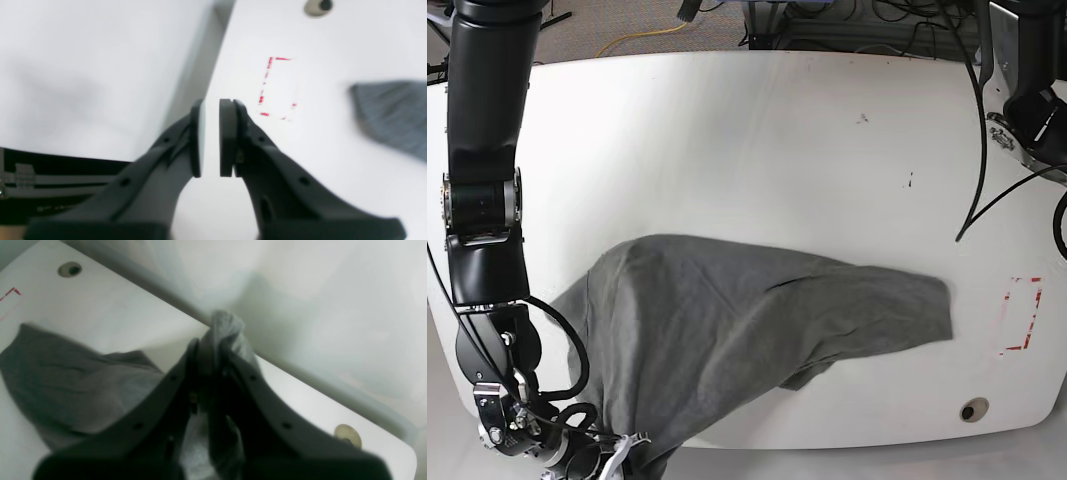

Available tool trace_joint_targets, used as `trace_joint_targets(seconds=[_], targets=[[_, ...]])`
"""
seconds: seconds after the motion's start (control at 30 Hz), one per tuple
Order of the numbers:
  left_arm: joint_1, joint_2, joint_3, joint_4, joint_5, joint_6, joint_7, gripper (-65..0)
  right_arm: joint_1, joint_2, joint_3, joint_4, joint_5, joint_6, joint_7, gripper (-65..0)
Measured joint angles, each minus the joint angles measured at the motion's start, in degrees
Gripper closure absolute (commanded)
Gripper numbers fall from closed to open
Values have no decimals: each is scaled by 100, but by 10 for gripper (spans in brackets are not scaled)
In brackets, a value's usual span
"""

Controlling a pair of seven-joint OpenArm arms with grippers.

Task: Fold the T-shirt properly

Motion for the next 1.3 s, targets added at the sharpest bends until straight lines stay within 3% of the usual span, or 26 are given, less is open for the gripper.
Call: trace_joint_targets(seconds=[0.2, 0.4, 0.63, 0.83, 1.0, 1.3], targets=[[533, 501, 37, -109, -4, 0, 79, -353, -420, -13, -7, -11, -11, 15, -114, 0], [785, 1137, 35, -446, -2, 0, -57, -375, -737, -63, 313, -15, -22, 13, -83, 0], [1001, 1851, 59, -1233, 2, -2, -1491, -376, -1010, -173, 492, -20, -122, -15, -87, 0], [1016, 2216, 39, -2367, 0, -4, -3097, -374, -1123, -160, 509, -20, -109, 4, -61, 0], [1023, 2264, 63, -3429, 7, 146, -4085, -374, -1215, -127, 525, -26, -122, -11, -70, 0], [953, 2177, 66, -4778, 52, 717, -5139, -374, -1392, -136, 525, -26, -118, 0, -68, 0]])
